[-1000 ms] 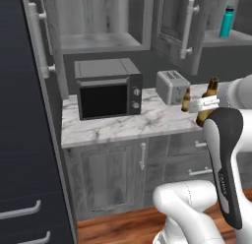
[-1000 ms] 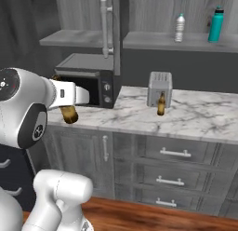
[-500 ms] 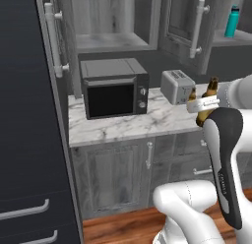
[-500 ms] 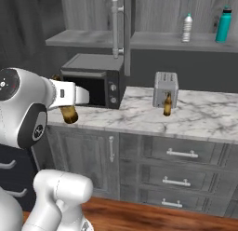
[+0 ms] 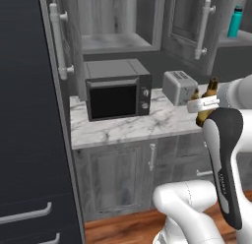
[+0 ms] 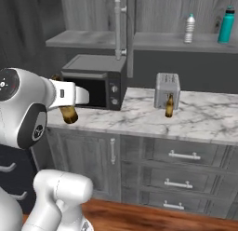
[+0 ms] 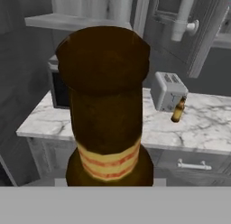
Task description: Sort all alcoholic drinks to one cabinet, and non-alcoholic drinks to the other.
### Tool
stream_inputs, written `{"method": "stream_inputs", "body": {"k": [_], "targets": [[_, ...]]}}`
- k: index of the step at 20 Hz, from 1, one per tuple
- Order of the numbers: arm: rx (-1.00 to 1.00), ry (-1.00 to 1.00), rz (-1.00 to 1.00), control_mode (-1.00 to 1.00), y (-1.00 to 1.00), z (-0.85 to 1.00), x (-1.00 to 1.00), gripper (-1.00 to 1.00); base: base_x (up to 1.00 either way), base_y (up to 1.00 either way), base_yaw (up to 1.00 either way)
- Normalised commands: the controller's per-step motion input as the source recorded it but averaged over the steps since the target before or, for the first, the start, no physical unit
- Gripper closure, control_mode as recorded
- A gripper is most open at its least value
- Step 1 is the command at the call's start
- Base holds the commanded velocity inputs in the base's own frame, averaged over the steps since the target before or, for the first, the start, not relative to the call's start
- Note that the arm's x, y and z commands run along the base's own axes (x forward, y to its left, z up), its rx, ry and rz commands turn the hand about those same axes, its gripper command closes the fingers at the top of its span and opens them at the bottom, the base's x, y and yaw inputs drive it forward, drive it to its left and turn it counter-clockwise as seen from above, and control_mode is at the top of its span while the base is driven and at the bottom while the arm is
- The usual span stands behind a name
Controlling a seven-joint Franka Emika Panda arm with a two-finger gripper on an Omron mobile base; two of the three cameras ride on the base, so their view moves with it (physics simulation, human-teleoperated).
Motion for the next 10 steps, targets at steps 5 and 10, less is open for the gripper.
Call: {"method": "stream_inputs", "body": {"k": [5, 10], "targets": [[0.00, 0.00, 0.00, 1.00, 0.00, 0.00, 0.00, 1.00, 0.37, 0.24, -0.02], [0.00, 0.00, 0.00, 1.00, 0.00, 0.00, 0.00, 1.00, 0.35, 0.28, -0.02]]}}
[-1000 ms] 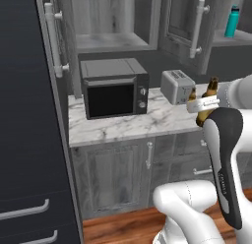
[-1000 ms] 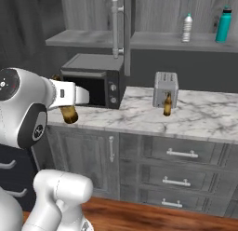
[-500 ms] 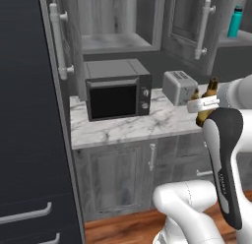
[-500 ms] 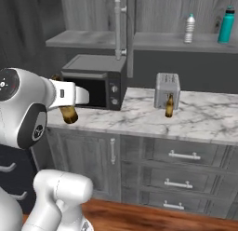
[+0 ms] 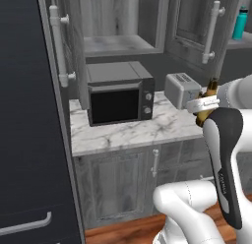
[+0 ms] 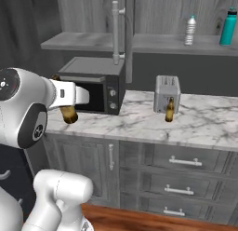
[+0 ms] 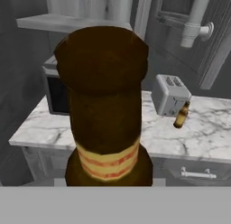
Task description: Sort all alcoholic drinks to one cabinet, and non-alcoholic drinks to the other.
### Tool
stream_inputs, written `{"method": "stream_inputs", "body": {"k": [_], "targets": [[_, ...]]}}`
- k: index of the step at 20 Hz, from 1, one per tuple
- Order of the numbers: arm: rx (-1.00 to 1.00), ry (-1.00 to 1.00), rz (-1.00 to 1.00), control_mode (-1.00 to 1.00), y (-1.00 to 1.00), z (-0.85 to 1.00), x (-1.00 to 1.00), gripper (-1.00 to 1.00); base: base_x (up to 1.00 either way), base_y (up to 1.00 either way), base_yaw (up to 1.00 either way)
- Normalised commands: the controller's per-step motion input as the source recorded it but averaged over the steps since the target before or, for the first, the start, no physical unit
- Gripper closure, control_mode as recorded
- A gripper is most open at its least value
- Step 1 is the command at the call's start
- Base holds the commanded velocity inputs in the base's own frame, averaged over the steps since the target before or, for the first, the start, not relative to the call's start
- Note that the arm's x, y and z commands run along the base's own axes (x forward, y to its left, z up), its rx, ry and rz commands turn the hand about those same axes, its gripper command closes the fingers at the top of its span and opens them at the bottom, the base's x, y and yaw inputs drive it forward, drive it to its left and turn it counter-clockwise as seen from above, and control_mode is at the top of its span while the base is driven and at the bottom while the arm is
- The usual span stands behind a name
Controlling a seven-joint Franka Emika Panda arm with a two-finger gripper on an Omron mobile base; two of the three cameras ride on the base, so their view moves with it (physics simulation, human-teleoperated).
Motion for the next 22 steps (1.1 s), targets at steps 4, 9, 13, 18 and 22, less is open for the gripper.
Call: {"method": "stream_inputs", "body": {"k": [4, 9, 13, 18, 22], "targets": [[0.00, 0.00, 0.00, 1.00, 0.00, 0.00, 0.00, 1.00, 0.33, 0.31, -0.02], [0.00, 0.00, 0.00, 1.00, 0.00, 0.00, 0.00, 1.00, 0.28, 0.30, -0.02], [0.00, 0.00, 0.00, 1.00, 0.00, 0.00, 0.00, 1.00, 0.25, 0.29, -0.02], [0.00, 0.00, 0.00, 1.00, 0.00, 0.00, 0.00, 1.00, 0.28, 0.27, -0.02], [0.00, 0.00, 0.00, 1.00, 0.00, 0.00, 0.00, 1.00, 0.33, 0.25, -0.02]]}}
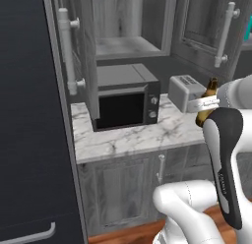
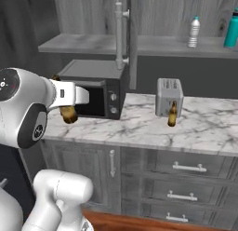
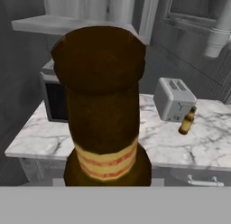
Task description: Sort all alcoholic drinks to one cabinet, and non-alcoholic drinks to the other.
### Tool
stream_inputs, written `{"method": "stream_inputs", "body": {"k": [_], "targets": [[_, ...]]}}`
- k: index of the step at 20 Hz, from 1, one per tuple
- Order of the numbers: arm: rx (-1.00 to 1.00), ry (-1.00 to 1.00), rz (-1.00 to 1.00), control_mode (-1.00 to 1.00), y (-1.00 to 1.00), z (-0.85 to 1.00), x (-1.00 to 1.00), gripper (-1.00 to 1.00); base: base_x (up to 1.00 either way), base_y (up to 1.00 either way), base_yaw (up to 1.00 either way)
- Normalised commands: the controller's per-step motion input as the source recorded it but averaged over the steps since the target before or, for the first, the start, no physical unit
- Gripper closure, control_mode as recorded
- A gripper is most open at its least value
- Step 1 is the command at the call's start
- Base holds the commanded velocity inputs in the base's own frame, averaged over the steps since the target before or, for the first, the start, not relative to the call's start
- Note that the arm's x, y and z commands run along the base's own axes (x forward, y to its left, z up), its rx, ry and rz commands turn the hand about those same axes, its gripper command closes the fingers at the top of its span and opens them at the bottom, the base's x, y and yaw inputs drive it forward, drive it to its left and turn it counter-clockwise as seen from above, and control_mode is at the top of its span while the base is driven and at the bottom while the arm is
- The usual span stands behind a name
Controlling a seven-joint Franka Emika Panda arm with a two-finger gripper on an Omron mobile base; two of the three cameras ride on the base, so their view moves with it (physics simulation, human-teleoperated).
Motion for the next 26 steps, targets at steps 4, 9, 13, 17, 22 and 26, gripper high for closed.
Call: {"method": "stream_inputs", "body": {"k": [4, 9, 13, 17, 22, 26], "targets": [[0.00, 0.00, 0.00, 1.00, 0.00, 0.00, 0.00, 1.00, 0.34, 0.25, -0.02], [0.00, 0.00, 0.00, 1.00, 0.00, 0.00, 0.00, 1.00, 0.36, 0.24, -0.02], [0.00, 0.00, 0.00, 1.00, 0.00, 0.00, 0.00, 1.00, 0.35, 0.25, -0.02], [0.00, 0.00, 0.00, 1.00, 0.00, 0.00, 0.00, 1.00, 0.35, 0.24, -0.02], [0.00, 0.00, 0.00, 1.00, 0.00, 0.00, 0.00, 1.00, 0.33, 0.25, -0.02], [0.00, 0.00, 0.00, 1.00, 0.00, 0.00, 0.00, 1.00, 0.32, 0.25, -0.02]]}}
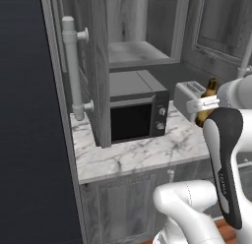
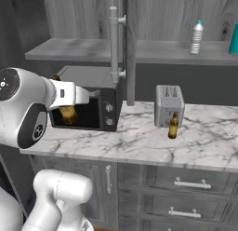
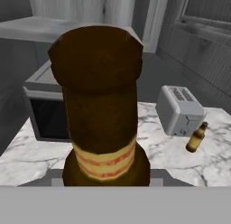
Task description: Sort all alcoholic drinks to one cabinet, and non-alcoholic drinks to the other.
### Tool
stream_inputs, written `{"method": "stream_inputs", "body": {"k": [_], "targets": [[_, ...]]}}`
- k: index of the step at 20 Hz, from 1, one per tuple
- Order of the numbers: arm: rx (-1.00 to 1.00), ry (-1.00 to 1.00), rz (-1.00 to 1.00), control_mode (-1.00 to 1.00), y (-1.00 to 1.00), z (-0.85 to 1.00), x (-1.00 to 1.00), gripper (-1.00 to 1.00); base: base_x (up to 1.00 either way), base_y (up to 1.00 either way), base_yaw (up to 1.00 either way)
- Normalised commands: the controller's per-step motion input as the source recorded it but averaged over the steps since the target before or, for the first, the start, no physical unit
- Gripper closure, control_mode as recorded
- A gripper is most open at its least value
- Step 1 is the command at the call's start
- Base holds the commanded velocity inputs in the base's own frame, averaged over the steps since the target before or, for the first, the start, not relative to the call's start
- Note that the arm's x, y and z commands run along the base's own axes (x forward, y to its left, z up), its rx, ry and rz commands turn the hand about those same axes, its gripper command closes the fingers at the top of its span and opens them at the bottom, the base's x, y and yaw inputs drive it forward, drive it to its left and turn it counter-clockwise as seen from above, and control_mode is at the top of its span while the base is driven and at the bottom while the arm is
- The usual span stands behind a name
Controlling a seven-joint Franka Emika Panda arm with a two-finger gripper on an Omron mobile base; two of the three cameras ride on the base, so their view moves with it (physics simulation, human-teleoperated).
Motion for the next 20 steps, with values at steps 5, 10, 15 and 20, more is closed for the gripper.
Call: {"method": "stream_inputs", "body": {"k": [5, 10, 15, 20], "targets": [[0.00, 0.00, 0.00, 1.00, 0.00, 0.00, 0.00, 1.00, 0.31, 0.24, -0.02], [0.00, 0.00, 0.00, 1.00, 0.00, 0.00, 0.00, 1.00, 0.29, 0.23, -0.02], [0.00, 0.00, 0.00, 1.00, 0.00, 0.00, 0.00, 1.00, 0.31, 0.23, -0.02], [0.00, 0.00, 0.00, 1.00, 0.00, 0.00, 0.00, 1.00, 0.32, 0.23, -0.03]]}}
